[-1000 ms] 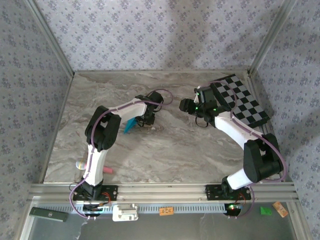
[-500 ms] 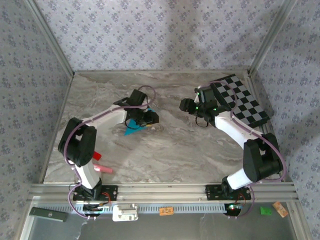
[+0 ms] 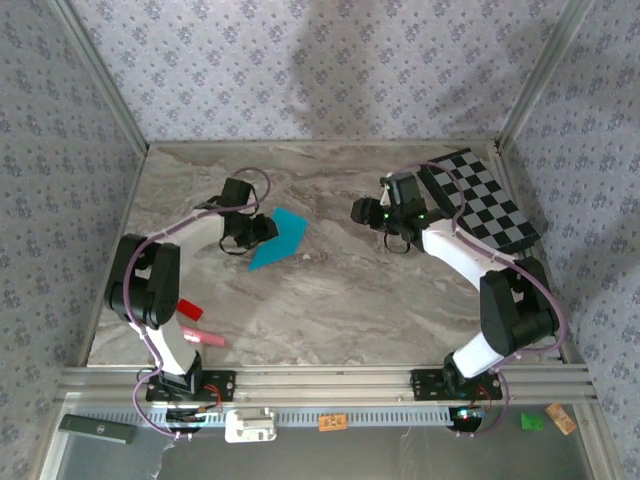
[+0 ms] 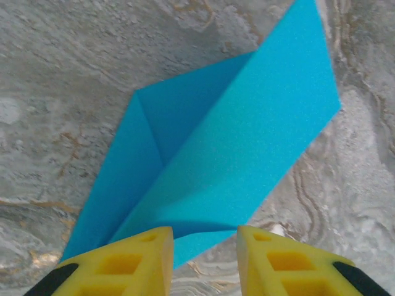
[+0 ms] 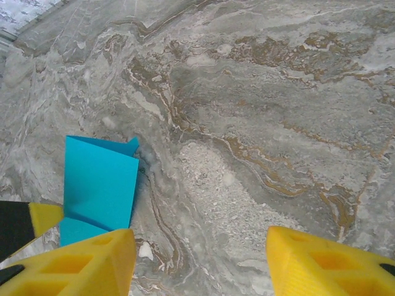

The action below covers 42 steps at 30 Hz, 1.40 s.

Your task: Fold a paper plane with a square sheet of paper (pick it up from the middle)

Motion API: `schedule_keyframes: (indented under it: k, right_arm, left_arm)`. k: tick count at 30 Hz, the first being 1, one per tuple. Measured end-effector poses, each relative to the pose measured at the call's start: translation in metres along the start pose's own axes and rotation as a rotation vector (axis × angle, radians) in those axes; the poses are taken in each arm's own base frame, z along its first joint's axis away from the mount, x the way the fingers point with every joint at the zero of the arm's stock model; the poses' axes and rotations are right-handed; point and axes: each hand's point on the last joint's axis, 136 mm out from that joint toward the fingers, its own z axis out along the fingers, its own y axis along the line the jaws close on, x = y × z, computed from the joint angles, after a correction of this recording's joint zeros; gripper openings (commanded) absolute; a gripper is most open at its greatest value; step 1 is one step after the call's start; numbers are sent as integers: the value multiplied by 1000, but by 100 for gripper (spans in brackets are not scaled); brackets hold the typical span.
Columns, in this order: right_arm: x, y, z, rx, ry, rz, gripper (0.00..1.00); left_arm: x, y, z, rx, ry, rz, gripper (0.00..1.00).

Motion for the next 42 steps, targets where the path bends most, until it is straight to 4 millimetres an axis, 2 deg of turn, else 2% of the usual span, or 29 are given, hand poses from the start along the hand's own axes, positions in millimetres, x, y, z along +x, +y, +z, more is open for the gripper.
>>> schedule_keyframes:
  k: [5,10,14,18,25,29,34,42]
  right_arm:
    - [-2,4,4,-5,2,1,59]
    - [-3,10,6,-16,7,-3,58]
    - [0,15,13,-25,24,-7,58]
    - [11,21,25,-35,65,-6,55]
    - [32,44,58,-77,160,0,43]
    - [42,58,77,-108,209,-2,37]
    - [53,68,108,-128,289,-4,30]
    - [63,65,150,-82,372,4,29]
  left_arm:
    - [0,15,15,-44,10,-6,26]
    - [3,25,26,-74,30,-9,17]
    - [6,25,31,-65,45,10,12]
    - [9,17,35,-31,57,58,9]
    - [43,-19,49,43,134,219,7]
    - [59,-33,52,73,168,270,7]
    - [60,-34,52,77,171,273,7]
    - [59,-34,52,77,167,269,12]
